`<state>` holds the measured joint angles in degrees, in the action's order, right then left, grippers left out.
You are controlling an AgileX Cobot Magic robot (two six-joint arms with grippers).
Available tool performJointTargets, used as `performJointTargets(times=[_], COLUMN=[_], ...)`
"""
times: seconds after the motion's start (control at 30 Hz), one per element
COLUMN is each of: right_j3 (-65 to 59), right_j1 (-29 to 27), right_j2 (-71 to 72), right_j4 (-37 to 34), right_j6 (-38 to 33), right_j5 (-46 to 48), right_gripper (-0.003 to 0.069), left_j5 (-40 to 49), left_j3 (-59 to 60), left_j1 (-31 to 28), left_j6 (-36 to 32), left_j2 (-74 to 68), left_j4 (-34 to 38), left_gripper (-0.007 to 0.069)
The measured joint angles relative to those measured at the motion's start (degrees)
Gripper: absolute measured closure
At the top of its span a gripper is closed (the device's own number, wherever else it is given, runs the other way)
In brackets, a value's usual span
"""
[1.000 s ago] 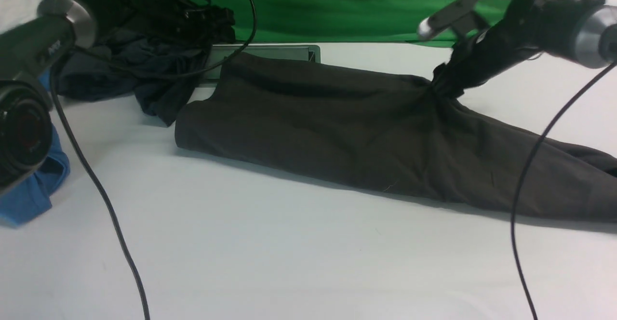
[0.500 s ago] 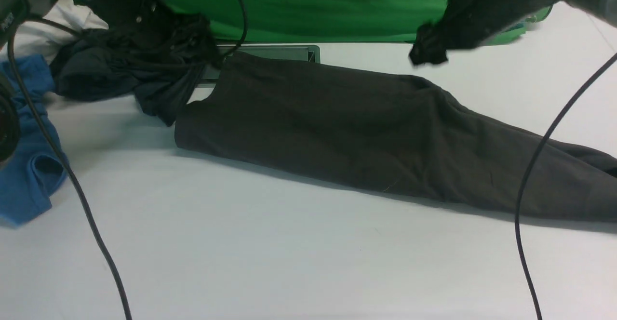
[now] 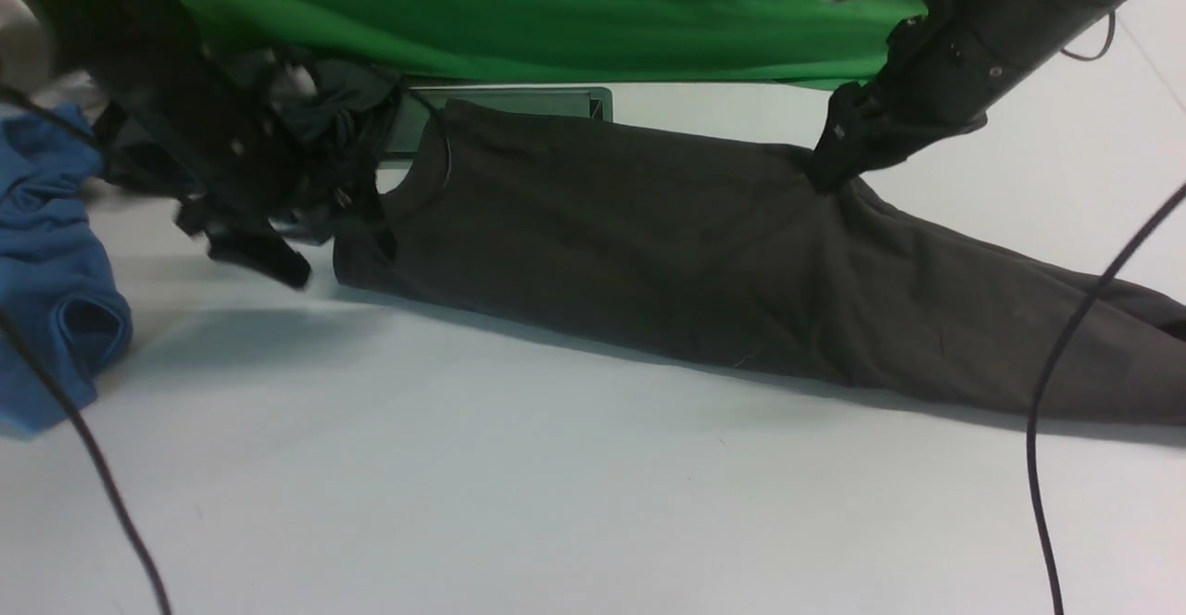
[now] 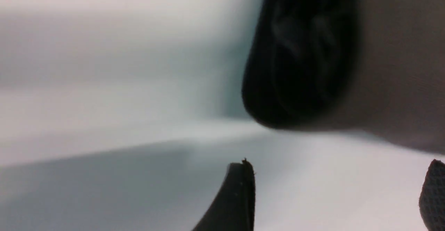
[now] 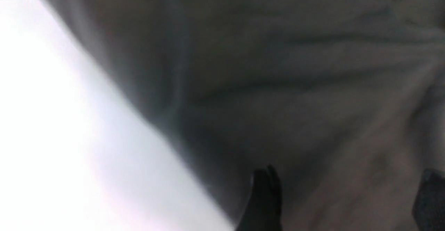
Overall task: Fold a long-sleeved shirt on a white desktop.
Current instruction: 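Grasp the waist and leg ends of the folded dark trousers and straighten them on the table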
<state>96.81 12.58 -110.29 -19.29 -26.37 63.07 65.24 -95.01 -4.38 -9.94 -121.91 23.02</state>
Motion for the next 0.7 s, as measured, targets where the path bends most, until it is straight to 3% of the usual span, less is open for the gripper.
performJointTargets(times=[0.23,0.43,0.5,0.57,0.6,0.7], right_j3=[-7.0,-9.2,-9.3,-9.3,-9.3,-9.3], right_j1=[4.0,5.5,5.5,5.4,5.4,5.4], right_j2=[6.2,11.2,12.1,13.9,14.1,16.3], right_j4=[-0.2,-0.6,-0.5,-0.4,-0.4,-0.3], right_j6=[-0.9,-1.1,-1.1,-1.1,-1.1,-1.1], right_j5=[-1.5,-2.6,-2.6,-2.9,-3.0,-3.0], right_gripper=[0.0137,0.0137,0.0137,0.0137,0.0137,0.0137], left_j5=[-5.7,-7.3,-7.5,-7.3,-7.2,-5.8], left_j3=[-0.1,-0.1,-0.1,-0.1,-0.1,0.0], left_j1=[-1.9,-2.6,-2.6,-2.6,-2.6,-2.6], left_j6=[-0.8,-5.3,-5.9,-7.8,-7.9,-8.6], left_j2=[-4.0,-4.8,-4.9,-5.2,-5.2,-5.8], left_j4=[6.5,11.0,11.0,11.0,11.0,10.2], left_gripper=[-0.0031,0.0064,0.0123,0.0263,0.0275,0.0513])
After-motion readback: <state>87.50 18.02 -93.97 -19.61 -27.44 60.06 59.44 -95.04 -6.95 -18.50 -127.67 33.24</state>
